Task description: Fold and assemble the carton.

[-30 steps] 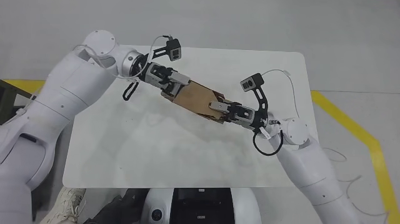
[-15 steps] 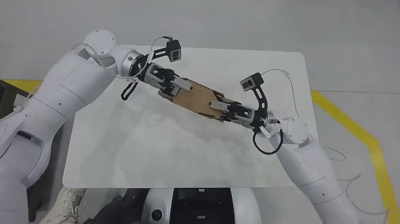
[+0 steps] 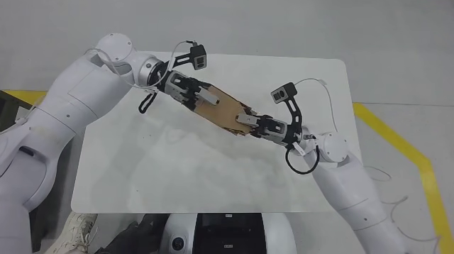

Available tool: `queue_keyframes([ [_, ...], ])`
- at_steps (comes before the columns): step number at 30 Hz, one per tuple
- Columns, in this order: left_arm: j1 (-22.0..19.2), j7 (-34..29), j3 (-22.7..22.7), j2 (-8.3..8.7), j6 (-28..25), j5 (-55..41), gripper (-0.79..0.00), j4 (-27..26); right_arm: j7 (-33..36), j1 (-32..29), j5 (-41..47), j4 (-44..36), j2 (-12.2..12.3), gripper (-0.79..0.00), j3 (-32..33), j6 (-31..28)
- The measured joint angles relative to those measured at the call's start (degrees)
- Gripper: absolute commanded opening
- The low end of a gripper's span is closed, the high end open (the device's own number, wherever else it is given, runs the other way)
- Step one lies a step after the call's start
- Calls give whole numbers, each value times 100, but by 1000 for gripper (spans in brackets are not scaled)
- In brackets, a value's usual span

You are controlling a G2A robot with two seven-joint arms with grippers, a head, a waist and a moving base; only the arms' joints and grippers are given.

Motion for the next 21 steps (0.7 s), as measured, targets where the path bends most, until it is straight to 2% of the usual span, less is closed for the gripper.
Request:
queue_keyframes([
  [13,-69,0,129,33,-33,-132,-588,18,-37,18,-25,45,-21,-785,-27,-38],
  [16,-87,0,153,38,-40,-128,-665,27,-39,12,-25,38,-22,-785,-19,-37],
  [18,-96,0,168,40,-43,-128,-767,33,-40,8,-23,33,-23,-785,-14,-40],
  [20,-105,0,181,41,-48,-121,-785,38,-38,7,-25,26,-23,-785,-8,-44],
  [21,-109,0,187,40,-51,-119,-785,42,-38,5,-25,21,-23,-754,-4,-45],
])
